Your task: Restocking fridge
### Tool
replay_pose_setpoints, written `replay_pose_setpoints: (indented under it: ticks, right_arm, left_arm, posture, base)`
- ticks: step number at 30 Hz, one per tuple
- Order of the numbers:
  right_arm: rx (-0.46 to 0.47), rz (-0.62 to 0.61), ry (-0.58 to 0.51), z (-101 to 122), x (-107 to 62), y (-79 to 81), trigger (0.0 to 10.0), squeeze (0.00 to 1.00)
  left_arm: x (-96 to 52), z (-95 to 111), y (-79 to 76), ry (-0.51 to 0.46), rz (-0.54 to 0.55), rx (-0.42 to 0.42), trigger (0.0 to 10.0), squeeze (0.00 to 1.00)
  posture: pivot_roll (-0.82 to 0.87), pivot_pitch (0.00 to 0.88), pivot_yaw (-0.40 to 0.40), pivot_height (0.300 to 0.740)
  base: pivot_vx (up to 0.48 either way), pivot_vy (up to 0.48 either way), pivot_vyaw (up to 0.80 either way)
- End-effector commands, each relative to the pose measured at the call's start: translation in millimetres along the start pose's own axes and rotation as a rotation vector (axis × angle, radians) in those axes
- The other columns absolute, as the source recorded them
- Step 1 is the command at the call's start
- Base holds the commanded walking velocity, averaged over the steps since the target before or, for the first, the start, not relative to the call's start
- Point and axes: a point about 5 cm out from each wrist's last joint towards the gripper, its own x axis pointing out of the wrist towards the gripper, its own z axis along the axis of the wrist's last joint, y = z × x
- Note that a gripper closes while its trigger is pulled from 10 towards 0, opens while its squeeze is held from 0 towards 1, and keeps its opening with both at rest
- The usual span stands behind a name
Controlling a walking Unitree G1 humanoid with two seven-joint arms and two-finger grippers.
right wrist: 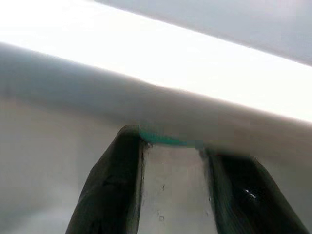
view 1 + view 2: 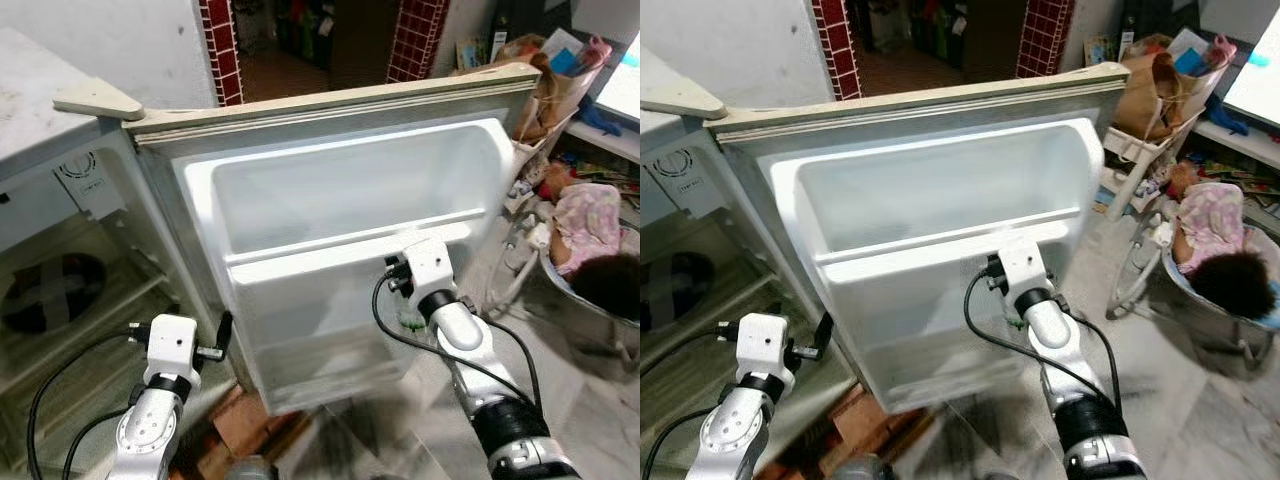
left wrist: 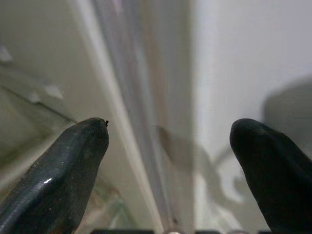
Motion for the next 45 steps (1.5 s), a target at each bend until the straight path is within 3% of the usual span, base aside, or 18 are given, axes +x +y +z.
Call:
replay_pose_setpoints:
  ticks: [1,31,45]
  right_arm:
    - [-0.010,0.019,-0.079,18.4,8.1,5.0,10.0,0.00]
    - [0.023,0.010,-0.088,17.2,6.2,2.1,10.0,0.00]
    - [0.030,0.020,-0.089,16.5,5.5,4.6,10.0,0.00]
  left_arm:
    - [0.2,2.1,-0.4,-0.009,-0.008,-0.010,10.0,0.00]
    - [-15.0,-7.1,1.6,0.053,0.065,-0.023,10.0,0.00]
    - [-15.2,-8.9,-0.2,0.068,0.059,-0.019,10.0,0.00]
  posture:
    - [0.01,0.038,0.017,0.735]
    - [0.02,0.038,0.012,0.735]
    - [0.02,0.042,0.016,0.650]
  base:
    - [0.000,0.000,0.00]
    - [0.000,0.000,0.00]
    - [0.000,0.000,0.00]
